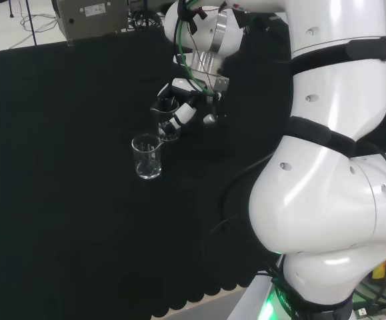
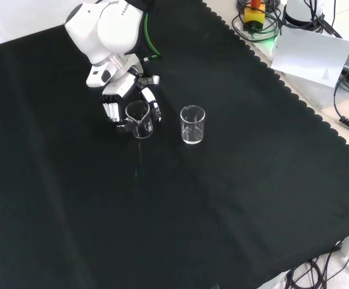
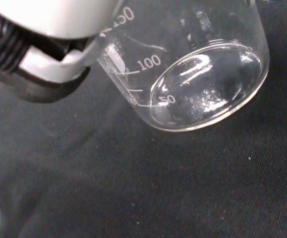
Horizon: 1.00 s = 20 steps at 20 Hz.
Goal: Place the beaker back on the table.
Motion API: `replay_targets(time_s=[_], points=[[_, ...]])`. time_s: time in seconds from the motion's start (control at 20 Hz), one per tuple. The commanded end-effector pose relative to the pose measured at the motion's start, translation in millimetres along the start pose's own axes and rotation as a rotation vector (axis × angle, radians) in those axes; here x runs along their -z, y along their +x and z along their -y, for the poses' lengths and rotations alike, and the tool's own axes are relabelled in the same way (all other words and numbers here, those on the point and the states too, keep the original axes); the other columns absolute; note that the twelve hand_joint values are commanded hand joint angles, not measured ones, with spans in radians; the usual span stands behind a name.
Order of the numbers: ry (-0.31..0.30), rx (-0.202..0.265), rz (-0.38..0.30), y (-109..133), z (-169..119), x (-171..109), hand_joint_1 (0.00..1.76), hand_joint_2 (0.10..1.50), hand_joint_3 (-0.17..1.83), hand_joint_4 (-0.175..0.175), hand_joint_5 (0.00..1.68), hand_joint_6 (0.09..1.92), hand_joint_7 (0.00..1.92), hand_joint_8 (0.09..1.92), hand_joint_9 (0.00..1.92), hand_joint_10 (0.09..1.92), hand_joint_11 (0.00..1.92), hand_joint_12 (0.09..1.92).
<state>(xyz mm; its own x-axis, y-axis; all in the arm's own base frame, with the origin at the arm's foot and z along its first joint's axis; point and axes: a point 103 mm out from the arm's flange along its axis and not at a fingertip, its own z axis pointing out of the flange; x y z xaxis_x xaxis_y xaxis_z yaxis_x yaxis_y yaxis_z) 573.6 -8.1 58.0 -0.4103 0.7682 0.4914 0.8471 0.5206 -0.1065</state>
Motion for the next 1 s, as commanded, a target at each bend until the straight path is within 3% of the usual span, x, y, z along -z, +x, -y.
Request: replay_targets(time_s=[0.05, 0.3, 0.45, 0.55, 0.95, 1.0], points=[[0.052, -0.023, -0.003, 0.3, 0.2, 1.3, 1.44, 0.53, 0.88, -0.175, 1.11, 0.93, 1.25, 0.88, 1.44, 0.57, 1.17, 0.77], [0.091, -0.035, 0.034, 1.3, 2.8, 2.4, 1.44, 0.53, 0.88, -0.175, 1.11, 0.93, 1.26, 0.88, 1.44, 0.57, 1.17, 0.77], [0.094, -0.038, 0.054, 2.3, 4.8, 2.3, 1.29, 0.54, 0.84, -0.122, 0.88, 0.99, 1.0, 0.92, 1.18, 0.55, 1.08, 0.9], [0.09, -0.036, 0.07, 3.8, 5.6, 4.2, 1.25, 0.53, 0.84, -0.103, 0.82, 1.01, 0.93, 0.93, 1.1, 0.56, 1.0, 0.98], [0.076, -0.037, 0.087, 8.1, 8.8, 9.5, 1.24, 0.53, 0.84, -0.097, 0.8, 1.02, 0.91, 0.94, 1.07, 0.57, 0.97, 1.02], [0.08, -0.038, 0.094, 10.1, 6.8, 8.0, 1.22, 0.51, 0.85, -0.086, 0.74, 1.0, 0.82, 0.92, 0.99, 0.57, 0.85, 1.09]])
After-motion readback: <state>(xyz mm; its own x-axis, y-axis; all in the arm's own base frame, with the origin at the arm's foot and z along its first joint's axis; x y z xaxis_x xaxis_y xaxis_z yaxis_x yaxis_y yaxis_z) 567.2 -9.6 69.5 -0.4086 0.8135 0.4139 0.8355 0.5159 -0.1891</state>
